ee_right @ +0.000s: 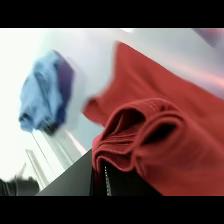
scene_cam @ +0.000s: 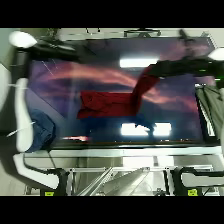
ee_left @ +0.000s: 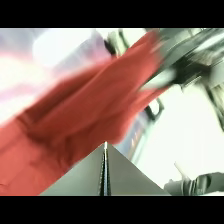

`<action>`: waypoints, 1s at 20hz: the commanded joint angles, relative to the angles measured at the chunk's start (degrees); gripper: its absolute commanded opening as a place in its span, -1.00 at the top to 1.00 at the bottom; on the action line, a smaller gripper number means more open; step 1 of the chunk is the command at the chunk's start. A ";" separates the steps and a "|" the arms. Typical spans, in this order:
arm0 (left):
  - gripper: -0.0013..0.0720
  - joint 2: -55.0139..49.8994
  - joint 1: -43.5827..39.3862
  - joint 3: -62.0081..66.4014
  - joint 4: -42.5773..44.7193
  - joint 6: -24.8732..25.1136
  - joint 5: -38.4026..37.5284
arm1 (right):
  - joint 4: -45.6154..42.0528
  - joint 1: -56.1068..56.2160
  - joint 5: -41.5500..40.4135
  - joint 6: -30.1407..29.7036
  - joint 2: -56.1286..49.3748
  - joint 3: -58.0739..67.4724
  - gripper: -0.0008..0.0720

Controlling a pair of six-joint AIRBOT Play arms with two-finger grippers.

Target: Fold the shirts.

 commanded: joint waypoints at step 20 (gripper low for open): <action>0.91 21.09 15.65 -20.55 -1.81 7.10 0.48 | -34.01 10.56 -8.94 19.43 -9.86 -1.07 -0.57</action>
